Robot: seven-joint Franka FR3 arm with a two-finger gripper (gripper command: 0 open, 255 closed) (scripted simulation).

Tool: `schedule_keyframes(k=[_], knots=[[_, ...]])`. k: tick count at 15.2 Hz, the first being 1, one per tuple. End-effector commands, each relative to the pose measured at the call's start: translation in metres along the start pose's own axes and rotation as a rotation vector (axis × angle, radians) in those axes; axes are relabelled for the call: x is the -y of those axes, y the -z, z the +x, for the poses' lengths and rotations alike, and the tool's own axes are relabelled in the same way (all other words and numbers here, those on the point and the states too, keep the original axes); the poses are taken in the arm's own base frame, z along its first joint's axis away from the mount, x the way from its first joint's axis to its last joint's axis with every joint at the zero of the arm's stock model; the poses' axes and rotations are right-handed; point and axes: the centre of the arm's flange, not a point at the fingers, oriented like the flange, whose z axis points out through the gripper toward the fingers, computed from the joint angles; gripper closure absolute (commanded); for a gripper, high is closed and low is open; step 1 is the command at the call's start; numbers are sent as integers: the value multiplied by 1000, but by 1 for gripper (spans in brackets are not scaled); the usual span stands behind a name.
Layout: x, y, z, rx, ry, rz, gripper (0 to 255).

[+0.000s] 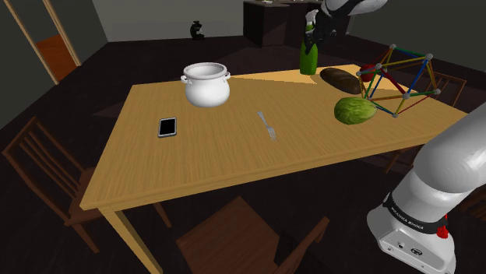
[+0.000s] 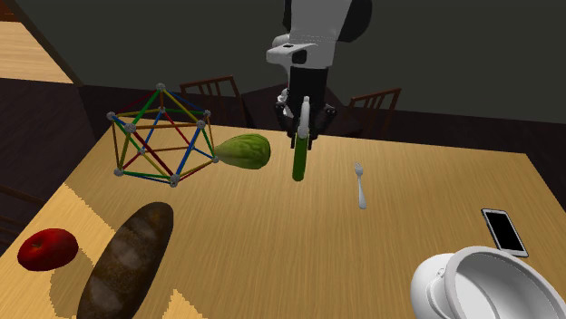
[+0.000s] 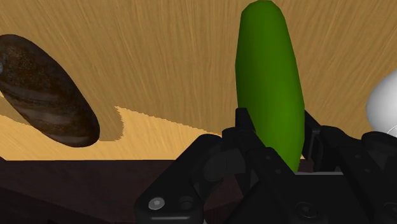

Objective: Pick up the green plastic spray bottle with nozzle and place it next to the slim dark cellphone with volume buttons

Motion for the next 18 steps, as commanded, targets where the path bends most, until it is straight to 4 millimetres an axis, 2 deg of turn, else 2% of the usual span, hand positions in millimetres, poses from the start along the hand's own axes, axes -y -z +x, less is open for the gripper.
schedule_keyframes(k=[1, 18], knots=[[0, 9, 4, 0, 0, 0, 255], [0, 89, 45, 0, 0, 0, 255]])
